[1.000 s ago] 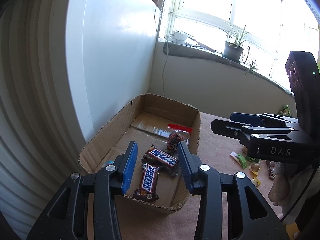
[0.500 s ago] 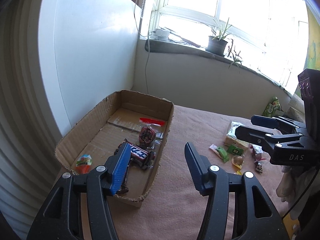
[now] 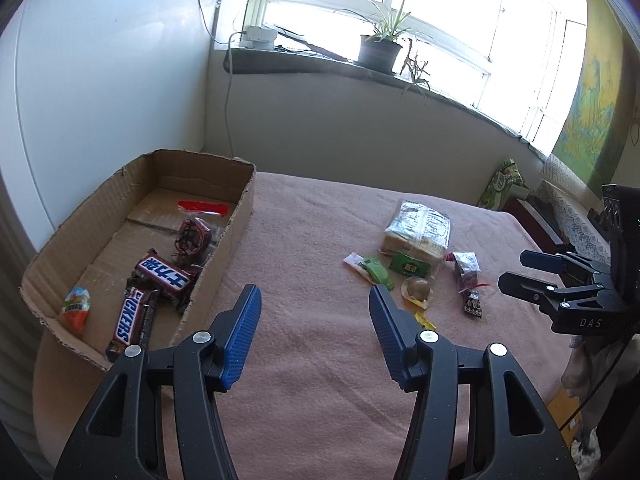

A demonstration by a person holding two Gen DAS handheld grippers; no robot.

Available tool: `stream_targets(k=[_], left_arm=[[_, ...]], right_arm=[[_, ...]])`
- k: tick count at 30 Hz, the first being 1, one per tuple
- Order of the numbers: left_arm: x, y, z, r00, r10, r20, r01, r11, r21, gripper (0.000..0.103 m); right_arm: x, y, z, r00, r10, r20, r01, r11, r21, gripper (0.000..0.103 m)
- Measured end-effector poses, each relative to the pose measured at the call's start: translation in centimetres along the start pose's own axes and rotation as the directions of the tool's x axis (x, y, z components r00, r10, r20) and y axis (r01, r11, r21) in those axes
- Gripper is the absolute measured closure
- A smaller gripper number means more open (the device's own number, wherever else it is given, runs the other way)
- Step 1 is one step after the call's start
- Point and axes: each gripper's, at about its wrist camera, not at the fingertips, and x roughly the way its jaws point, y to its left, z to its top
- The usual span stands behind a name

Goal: Organize snacks
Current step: 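Move both tools back over the remaining snacks on the table, then grasp the black wrapped snack with the right gripper while the left gripper grasps the small green candy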

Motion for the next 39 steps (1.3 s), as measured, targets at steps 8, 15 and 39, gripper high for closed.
stream_targets(k=[8, 15, 39], left_arm=[[2.5, -2.9, -1.5, 0.993, -0.072, -0.091, 0.075, 0.997, 0.032, 0.048], [4.3, -4.4, -2.3, 0.982, -0.109, -0.152, 0.117, 0.992, 0.044, 0.048], [8.7, -4.7, -2.9, 0.97, -0.083, -0.227, 0.095, 0.994, 0.043, 0.071]], right_arm=[[0.6, -3.0, -3.6, 0.997, -0.051, -0.06, 0.055, 0.996, 0.065, 0.015], [2.6, -4.1, -3.8, 0.995, -0.039, -0.091, 0.05, 0.991, 0.126, 0.015], [8.4, -2.5, -2.9, 0.976, -0.124, -0.176, 0.143, 0.985, 0.099, 0.046]])
